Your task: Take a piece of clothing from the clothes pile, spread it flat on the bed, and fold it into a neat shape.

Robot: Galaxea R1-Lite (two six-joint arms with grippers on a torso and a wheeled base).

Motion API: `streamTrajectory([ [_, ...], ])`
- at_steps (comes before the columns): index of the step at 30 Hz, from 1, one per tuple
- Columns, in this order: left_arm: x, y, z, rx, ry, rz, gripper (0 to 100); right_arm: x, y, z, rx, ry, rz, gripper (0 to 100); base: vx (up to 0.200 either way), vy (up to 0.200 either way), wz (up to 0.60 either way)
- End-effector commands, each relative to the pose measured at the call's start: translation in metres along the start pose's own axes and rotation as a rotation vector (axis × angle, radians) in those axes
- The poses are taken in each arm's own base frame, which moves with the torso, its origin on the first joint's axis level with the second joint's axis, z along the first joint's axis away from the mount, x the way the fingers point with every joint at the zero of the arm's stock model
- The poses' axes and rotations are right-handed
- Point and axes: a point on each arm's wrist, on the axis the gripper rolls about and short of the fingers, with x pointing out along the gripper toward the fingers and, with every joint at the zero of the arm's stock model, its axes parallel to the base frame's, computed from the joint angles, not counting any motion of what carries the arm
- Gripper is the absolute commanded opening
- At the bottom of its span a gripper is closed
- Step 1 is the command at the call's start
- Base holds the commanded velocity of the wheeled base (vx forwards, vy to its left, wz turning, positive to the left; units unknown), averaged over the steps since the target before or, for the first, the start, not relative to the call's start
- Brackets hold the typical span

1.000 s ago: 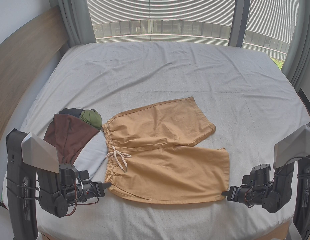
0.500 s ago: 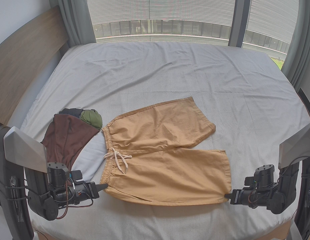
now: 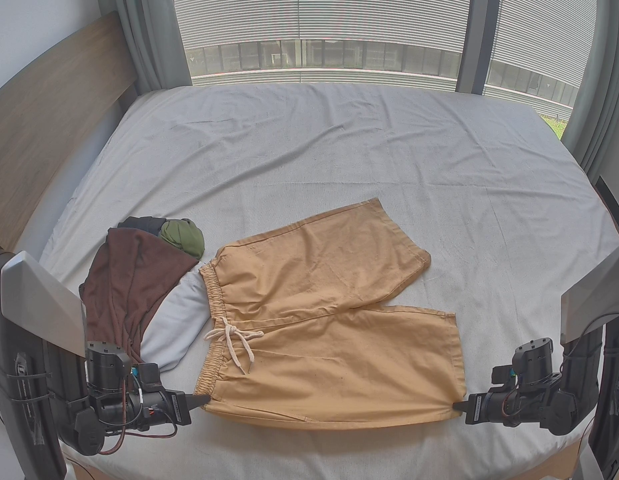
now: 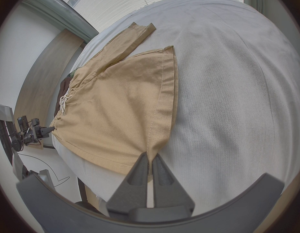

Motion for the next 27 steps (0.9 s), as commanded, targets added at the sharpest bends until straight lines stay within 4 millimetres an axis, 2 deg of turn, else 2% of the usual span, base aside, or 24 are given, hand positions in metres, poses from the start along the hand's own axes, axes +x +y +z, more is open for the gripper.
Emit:
streamTrajectory([
  [1,-0.005,-0.001,-0.006,-0.007,0.032,0.009,0,-0.005,0.001,-0.004,-0.002,0.011,0.000,0,0.000,0.000,0.00],
  [8,-0.003,-0.006,-0.009,0.004,0.049,-0.009,0,-0.012,0.003,-0.003,-0.013,0.001,0.003,0,0.000,0.000,0.00],
  [16,-0.001,-0.010,-0.008,0.021,0.044,-0.023,0,-0.011,0.004,0.002,-0.017,-0.031,0.015,0,0.000,0.000,0.00],
  [22,-0.001,-0.014,0.010,0.030,-0.050,-0.039,0,-0.005,0.009,0.021,-0.037,-0.148,0.057,0,0.000,0.000,0.00],
  [24,-0.001,-0.014,0.010,0.030,-0.050,-0.039,0,-0.005,0.009,0.021,-0.037,-0.148,0.057,0,0.000,0.000,0.00],
  [25,-0.002,-0.020,0.024,0.022,-0.120,-0.067,0,-0.005,0.013,0.031,-0.051,-0.199,0.077,0,0.000,0.000,0.00],
  [27,-0.002,-0.022,0.029,0.025,-0.139,-0.077,0,-0.006,0.015,0.035,-0.057,-0.217,0.085,0,0.000,0.000,0.00],
])
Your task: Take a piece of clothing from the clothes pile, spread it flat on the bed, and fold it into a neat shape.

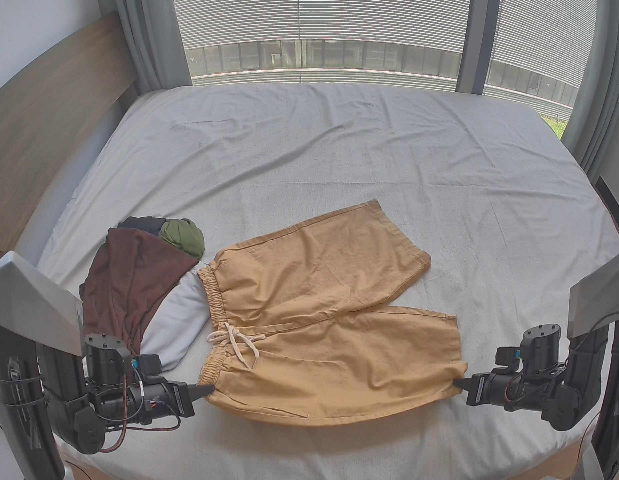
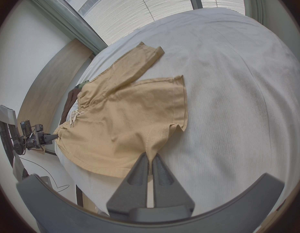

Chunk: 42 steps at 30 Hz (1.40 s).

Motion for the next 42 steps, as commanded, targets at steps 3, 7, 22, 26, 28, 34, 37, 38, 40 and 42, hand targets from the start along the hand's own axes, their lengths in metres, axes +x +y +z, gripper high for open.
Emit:
streamTrajectory([
  [3,0.006,-0.013,0.039,0.049,-0.175,-0.073,0,0.003,0.011,0.029,-0.033,-0.130,0.049,0,0.000,0.000,0.00],
  [7,0.012,-0.014,0.054,0.076,-0.230,-0.098,0,0.002,0.016,0.047,-0.041,-0.174,0.060,0,0.000,0.000,0.00],
  [22,0.021,-0.015,0.080,-0.022,-0.322,-0.142,0,-0.004,0.047,0.133,-0.061,-0.260,0.092,0,0.000,0.000,0.00],
  [26,0.022,-0.015,0.084,-0.037,-0.334,-0.147,0,-0.002,0.053,0.145,-0.063,-0.272,0.101,0,0.000,0.000,0.00],
  [28,0.022,-0.015,0.085,-0.037,-0.338,-0.148,0,-0.001,0.055,0.151,-0.065,-0.279,0.103,0,0.000,0.000,0.00],
  [34,0.021,-0.017,0.092,-0.028,-0.376,-0.141,0,-0.001,0.060,0.166,-0.069,-0.298,0.108,0,0.000,0.000,0.00],
  [37,0.021,-0.017,0.094,-0.028,-0.384,-0.141,0,0.000,0.063,0.174,-0.071,-0.307,0.110,0,0.000,0.000,0.00],
  [38,0.020,-0.015,0.095,-0.030,-0.390,-0.136,0,0.000,0.063,0.176,-0.072,-0.308,0.110,0,0.000,0.000,0.00],
  [40,0.019,-0.014,0.097,-0.034,-0.399,-0.134,0,0.001,0.064,0.178,-0.072,-0.309,0.111,0,0.000,0.000,0.00],
  [42,0.019,-0.012,0.099,-0.037,-0.406,-0.129,0,0.003,0.064,0.181,-0.073,-0.312,0.112,0,0.000,0.000,0.00],
])
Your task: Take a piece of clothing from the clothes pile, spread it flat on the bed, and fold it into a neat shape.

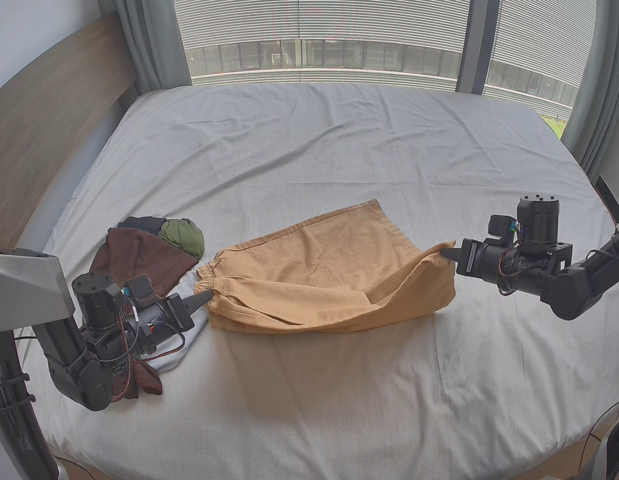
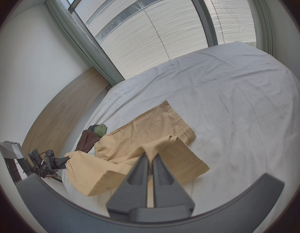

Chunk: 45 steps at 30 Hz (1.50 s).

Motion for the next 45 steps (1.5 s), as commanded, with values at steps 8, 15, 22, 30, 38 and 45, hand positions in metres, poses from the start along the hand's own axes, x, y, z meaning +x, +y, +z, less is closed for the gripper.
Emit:
streamTrajectory([
  [8,0.000,0.000,0.004,-0.008,-0.016,-0.003,0,0.008,0.006,0.019,-0.010,-0.040,0.014,0,0.000,0.000,0.00],
  [15,0.000,0.002,0.005,-0.010,-0.021,0.010,0,0.027,0.003,0.030,-0.013,-0.056,0.017,0,0.000,0.000,0.00],
  [22,0.002,0.006,0.007,-0.012,-0.045,0.036,0,0.052,-0.002,0.035,-0.016,-0.071,0.020,0,0.000,0.000,0.00],
  [30,0.010,0.013,0.010,-0.020,-0.085,0.079,0,0.072,-0.005,0.043,-0.015,-0.069,0.017,0,0.000,0.000,0.00],
  [38,0.013,0.017,0.008,-0.033,-0.082,0.088,0,0.090,-0.008,0.048,-0.016,-0.075,0.014,0,0.000,0.000,0.00],
  [45,0.018,0.021,0.008,-0.033,-0.107,0.125,0,0.103,-0.011,0.054,-0.014,-0.085,0.010,0,0.000,0.000,0.00],
])
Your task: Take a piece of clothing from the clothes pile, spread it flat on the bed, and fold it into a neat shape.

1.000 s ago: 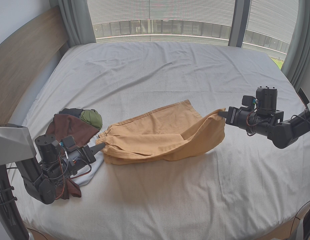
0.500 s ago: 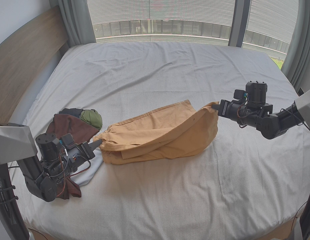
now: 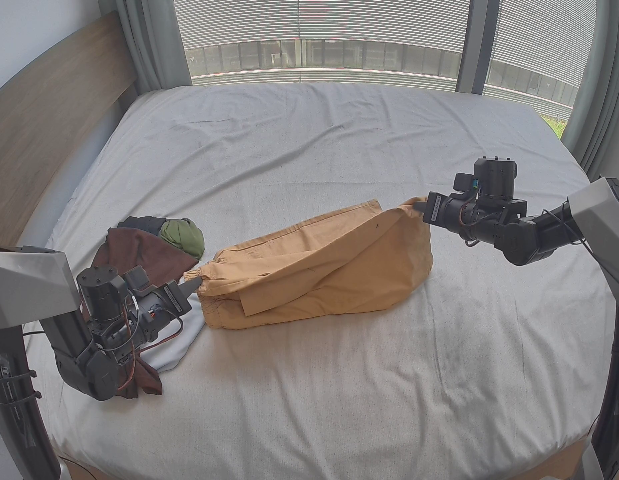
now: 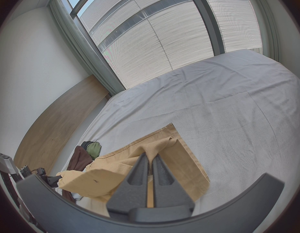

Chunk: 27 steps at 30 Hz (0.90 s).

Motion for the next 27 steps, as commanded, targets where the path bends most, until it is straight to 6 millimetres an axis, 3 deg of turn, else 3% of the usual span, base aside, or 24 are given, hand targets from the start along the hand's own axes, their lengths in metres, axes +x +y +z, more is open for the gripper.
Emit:
streamTrajectory([
  [1,0.005,0.005,-0.002,-0.002,-0.004,0.017,0,0.012,-0.008,-0.005,0.007,0.016,-0.011,0,0.000,0.000,0.00],
  [27,0.017,0.022,-0.002,-0.009,-0.040,0.077,0,0.052,-0.016,-0.005,-0.001,-0.027,-0.020,0,0.000,0.000,0.00],
])
